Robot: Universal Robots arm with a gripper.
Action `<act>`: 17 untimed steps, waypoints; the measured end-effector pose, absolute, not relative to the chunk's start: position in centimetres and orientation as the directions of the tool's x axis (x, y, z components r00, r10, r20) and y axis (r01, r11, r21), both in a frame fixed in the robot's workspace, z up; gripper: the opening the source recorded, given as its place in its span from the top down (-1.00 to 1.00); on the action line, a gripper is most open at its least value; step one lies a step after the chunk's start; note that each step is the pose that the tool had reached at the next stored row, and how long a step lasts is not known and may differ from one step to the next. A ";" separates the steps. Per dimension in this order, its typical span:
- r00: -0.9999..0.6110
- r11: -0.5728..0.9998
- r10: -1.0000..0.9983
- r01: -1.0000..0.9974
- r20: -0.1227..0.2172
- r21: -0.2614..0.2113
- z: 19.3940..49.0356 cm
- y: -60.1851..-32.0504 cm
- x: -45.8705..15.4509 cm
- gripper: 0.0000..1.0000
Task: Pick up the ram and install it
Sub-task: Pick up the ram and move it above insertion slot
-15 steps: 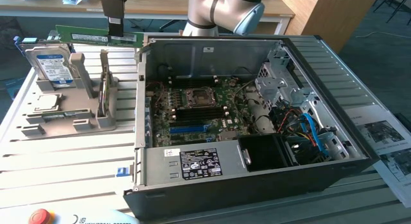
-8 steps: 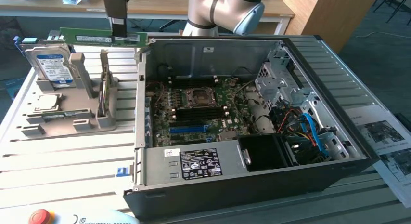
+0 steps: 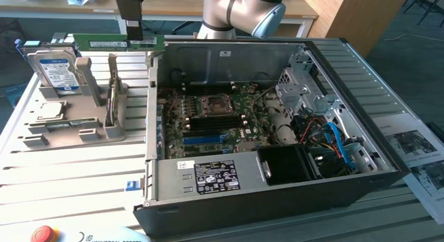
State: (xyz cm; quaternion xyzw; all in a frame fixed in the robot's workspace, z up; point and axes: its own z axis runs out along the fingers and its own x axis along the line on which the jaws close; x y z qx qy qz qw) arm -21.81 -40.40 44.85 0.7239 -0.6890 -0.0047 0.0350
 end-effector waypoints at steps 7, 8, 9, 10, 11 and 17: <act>0.050 -0.049 -0.998 -0.998 0.031 0.048 44.9 -40.5 -21.8 0.76; 0.050 -0.049 -0.998 -0.998 0.031 0.047 44.9 -40.5 -21.8 0.76; 0.050 -0.049 -0.998 -0.998 0.031 0.047 44.8 -40.5 -21.8 0.76; 0.050 -0.048 -0.998 -0.998 0.031 0.047 44.8 -40.5 -21.8 0.76; 0.050 -0.048 -0.998 -0.998 0.031 0.047 44.9 -40.5 -21.8 0.76; 0.050 -0.048 -0.998 -0.998 0.031 0.047 44.9 -40.5 -20.4 0.76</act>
